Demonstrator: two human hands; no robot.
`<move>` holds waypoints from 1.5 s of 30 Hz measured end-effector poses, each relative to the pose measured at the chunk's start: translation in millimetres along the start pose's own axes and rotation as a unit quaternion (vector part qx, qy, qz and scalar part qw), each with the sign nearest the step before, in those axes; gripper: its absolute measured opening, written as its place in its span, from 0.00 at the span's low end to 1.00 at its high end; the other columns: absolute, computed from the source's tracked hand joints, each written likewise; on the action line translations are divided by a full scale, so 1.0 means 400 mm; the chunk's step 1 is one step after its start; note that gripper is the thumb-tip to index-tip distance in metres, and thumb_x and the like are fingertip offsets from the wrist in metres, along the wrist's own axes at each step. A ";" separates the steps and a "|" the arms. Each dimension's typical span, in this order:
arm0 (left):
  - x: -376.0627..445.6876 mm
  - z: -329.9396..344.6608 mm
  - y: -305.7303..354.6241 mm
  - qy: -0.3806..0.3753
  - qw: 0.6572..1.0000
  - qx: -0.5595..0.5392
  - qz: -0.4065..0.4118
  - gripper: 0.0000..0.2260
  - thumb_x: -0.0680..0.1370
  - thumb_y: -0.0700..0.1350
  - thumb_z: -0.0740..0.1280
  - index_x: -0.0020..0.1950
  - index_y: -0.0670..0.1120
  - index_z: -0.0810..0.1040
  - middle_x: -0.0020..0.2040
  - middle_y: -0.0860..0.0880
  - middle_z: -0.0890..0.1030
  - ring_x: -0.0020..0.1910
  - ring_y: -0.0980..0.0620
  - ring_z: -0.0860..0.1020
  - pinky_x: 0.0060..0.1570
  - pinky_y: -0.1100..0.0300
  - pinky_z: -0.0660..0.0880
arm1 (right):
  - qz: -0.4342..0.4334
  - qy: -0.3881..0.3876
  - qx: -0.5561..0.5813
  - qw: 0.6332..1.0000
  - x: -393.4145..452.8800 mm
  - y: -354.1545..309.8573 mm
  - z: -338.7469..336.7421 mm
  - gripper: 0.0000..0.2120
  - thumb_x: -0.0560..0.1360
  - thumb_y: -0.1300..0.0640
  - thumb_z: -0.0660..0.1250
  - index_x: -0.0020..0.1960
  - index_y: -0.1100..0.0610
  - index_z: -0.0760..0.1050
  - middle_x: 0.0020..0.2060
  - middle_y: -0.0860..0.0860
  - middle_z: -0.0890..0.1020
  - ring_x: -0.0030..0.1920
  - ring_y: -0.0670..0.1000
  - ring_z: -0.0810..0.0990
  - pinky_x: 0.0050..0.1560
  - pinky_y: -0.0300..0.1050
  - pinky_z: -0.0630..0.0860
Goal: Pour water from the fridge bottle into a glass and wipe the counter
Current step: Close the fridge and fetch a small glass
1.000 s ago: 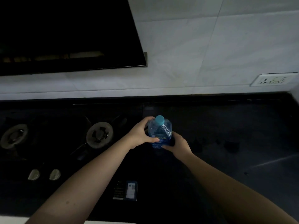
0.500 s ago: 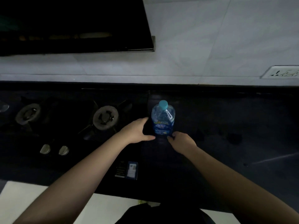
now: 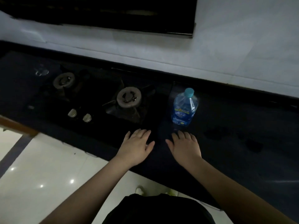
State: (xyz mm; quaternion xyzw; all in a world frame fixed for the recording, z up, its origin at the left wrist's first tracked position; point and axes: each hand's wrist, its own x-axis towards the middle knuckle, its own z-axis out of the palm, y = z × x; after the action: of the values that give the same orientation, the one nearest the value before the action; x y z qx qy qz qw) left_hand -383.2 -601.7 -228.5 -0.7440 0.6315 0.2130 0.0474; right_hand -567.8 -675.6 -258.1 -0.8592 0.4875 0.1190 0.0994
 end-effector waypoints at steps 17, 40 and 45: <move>-0.430 0.125 -0.262 0.074 0.976 -0.007 -0.205 0.37 0.74 0.65 0.31 0.81 0.53 0.49 0.80 0.51 0.56 0.79 0.46 0.51 0.75 0.40 0.48 | -0.166 0.006 -0.061 0.984 -0.143 -0.434 0.019 0.33 0.79 0.40 0.38 0.77 0.54 0.60 0.74 0.56 0.67 0.73 0.57 0.66 0.73 0.57 0.61; -1.068 0.252 -0.592 0.141 0.857 -0.155 -0.471 0.26 0.83 0.59 0.45 0.80 0.52 0.51 0.80 0.51 0.56 0.79 0.48 0.52 0.75 0.42 0.51 | -0.474 -0.037 -0.099 0.874 -0.421 -1.116 0.044 0.29 0.82 0.40 0.45 0.79 0.48 0.47 0.79 0.51 0.50 0.78 0.52 0.47 0.76 0.51 0.43; -1.123 0.230 -0.664 0.168 0.820 -0.149 -0.526 0.25 0.84 0.58 0.46 0.80 0.53 0.52 0.79 0.52 0.58 0.79 0.49 0.54 0.75 0.43 0.52 | -0.533 -0.030 -0.090 0.841 -0.403 -1.237 0.037 0.30 0.80 0.40 0.42 0.79 0.49 0.51 0.79 0.52 0.54 0.78 0.53 0.52 0.76 0.51 0.46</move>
State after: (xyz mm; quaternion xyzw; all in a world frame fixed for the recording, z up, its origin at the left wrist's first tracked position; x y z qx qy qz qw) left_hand -202.2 -104.9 -195.0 -0.9854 0.1025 0.1188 -0.0656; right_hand -223.3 -290.3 -196.5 -0.9877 -0.0622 0.1165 0.0838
